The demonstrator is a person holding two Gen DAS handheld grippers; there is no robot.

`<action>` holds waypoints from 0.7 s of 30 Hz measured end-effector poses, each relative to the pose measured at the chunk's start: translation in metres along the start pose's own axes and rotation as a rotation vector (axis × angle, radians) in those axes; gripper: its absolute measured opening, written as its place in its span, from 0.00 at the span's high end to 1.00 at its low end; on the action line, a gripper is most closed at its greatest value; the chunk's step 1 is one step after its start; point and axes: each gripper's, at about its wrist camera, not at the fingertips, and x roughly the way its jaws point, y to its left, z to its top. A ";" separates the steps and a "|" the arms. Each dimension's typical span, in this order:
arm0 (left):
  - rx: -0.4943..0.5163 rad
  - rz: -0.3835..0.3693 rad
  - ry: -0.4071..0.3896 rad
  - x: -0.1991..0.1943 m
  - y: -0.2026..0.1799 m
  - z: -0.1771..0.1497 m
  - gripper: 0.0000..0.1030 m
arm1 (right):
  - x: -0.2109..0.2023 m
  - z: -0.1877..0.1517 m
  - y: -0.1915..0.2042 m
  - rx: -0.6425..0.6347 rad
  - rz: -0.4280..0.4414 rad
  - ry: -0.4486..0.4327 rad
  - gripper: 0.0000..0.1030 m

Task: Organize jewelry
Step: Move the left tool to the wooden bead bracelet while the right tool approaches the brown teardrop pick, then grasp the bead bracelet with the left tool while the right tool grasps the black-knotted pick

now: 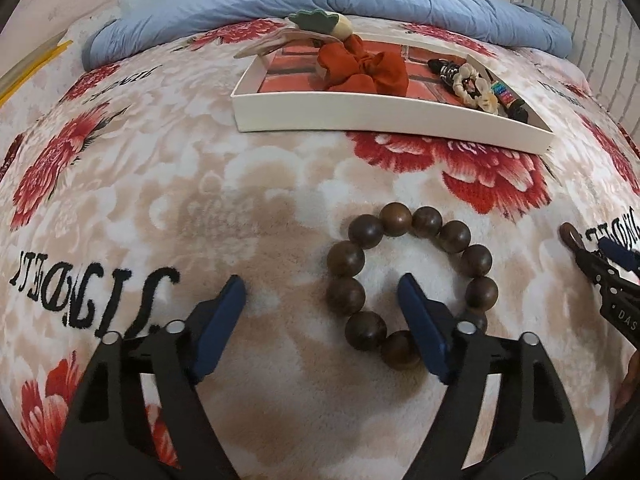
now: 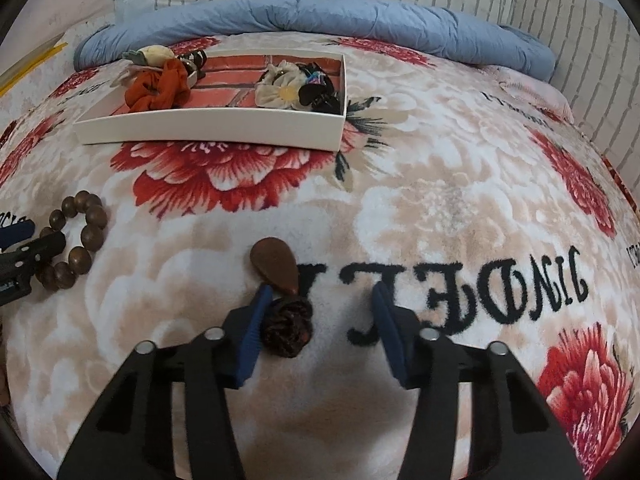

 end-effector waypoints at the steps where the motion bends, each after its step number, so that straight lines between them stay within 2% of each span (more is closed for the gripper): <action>1: -0.005 -0.004 0.000 0.000 0.001 0.001 0.33 | 0.000 0.000 0.000 0.004 0.002 0.000 0.59; 4: -0.017 -0.016 0.000 0.002 0.003 0.003 0.40 | 0.000 0.000 0.002 0.000 0.011 0.002 0.73; 6: -0.021 -0.014 -0.001 0.002 0.004 0.003 0.44 | -0.001 0.001 0.002 0.003 0.015 -0.001 0.79; 7: -0.021 -0.013 -0.002 0.001 0.004 0.004 0.47 | -0.002 0.001 0.002 0.005 0.016 -0.003 0.79; 8: -0.020 -0.015 -0.006 0.001 0.004 0.004 0.56 | -0.002 0.001 0.002 0.005 0.017 -0.004 0.79; 10: -0.015 -0.040 -0.011 -0.001 0.003 0.005 0.67 | -0.002 0.000 0.002 0.005 0.018 -0.006 0.79; 11: -0.008 -0.054 -0.012 -0.002 0.002 0.005 0.77 | -0.003 0.001 0.002 0.006 0.017 -0.008 0.80; 12: 0.002 -0.071 -0.011 -0.002 -0.001 0.005 0.82 | -0.003 0.001 0.003 0.005 0.017 -0.010 0.80; 15: 0.037 -0.053 -0.026 -0.005 -0.008 0.004 0.83 | -0.005 0.002 0.003 0.003 0.017 -0.018 0.80; 21: 0.038 -0.087 -0.071 -0.016 -0.006 0.008 0.83 | -0.009 0.007 -0.001 0.013 0.031 -0.045 0.80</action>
